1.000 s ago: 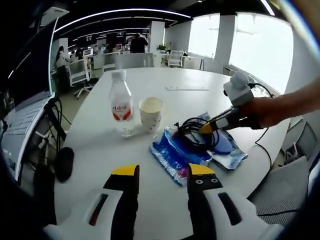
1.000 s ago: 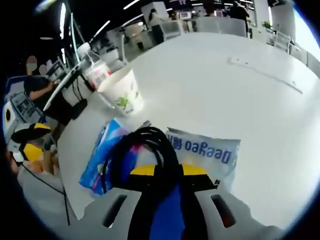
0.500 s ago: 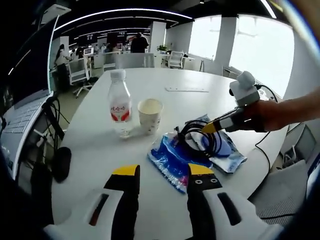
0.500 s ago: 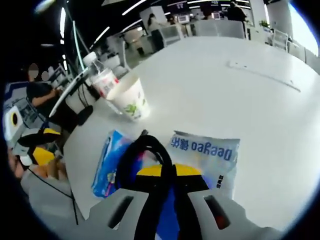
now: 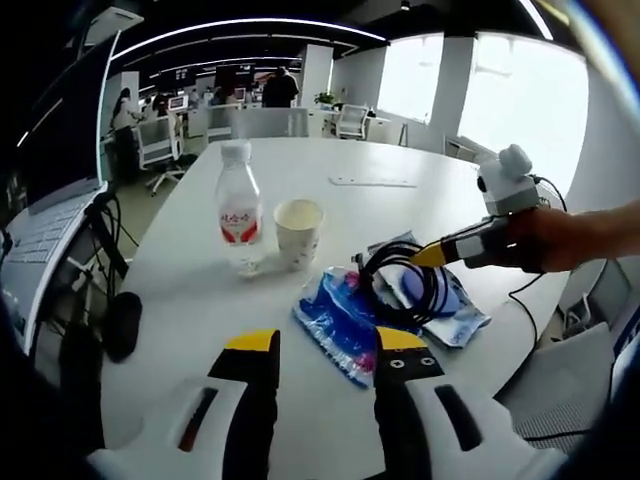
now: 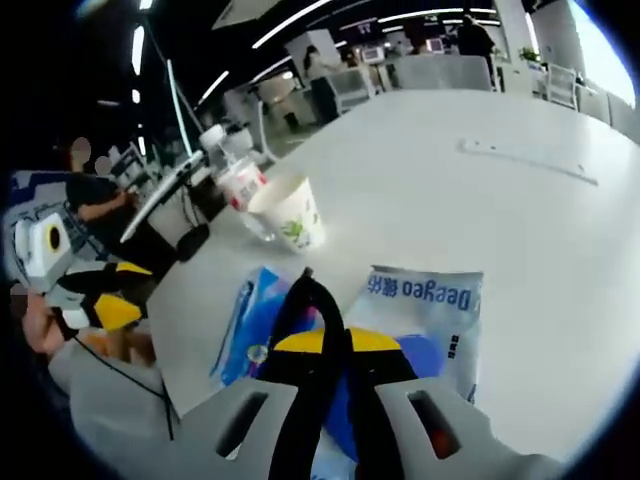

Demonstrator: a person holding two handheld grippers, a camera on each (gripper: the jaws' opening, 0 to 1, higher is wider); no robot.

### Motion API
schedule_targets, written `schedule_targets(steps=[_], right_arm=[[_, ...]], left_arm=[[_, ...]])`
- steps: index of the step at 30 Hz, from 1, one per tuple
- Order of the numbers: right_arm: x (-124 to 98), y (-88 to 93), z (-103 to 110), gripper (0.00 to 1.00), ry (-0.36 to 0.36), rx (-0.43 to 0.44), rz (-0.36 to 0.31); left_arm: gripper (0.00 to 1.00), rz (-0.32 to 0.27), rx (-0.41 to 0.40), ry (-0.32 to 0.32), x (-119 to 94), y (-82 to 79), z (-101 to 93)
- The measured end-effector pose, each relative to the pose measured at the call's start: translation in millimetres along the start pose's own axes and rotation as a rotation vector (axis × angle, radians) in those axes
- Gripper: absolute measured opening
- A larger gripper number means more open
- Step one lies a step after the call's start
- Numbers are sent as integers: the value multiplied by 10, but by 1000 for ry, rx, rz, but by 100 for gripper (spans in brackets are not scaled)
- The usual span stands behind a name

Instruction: Arrange the tabletop items into an orderly group along one side of the table until the central work area is clear of visible clutter.

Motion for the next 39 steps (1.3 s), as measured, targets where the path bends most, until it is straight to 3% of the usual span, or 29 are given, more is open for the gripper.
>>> schedule_targets(steps=[21, 32, 39], right_arm=[[-375, -43, 289, 2, -21, -29, -90], [-605, -57, 355, 2, -18, -24, -123], [-776, -49, 291, 2, -3, -18, -149]], left_arm=[[35, -4, -12, 16, -71, 53, -42], [35, -7, -23, 26, -74, 45, -30], [35, -8, -16, 37, -49, 26, -57]])
Point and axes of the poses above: the point that each gripper's makers call its tool centre point, and the gripper's own axes: x roughly forward along the fingers, z roughly to its left, y roughly out of its underside, the point moved 5 cm from there along -x, roughly backward along the fingers, and after that the axes turned 6 degrees about z, right-handed, at the moved point
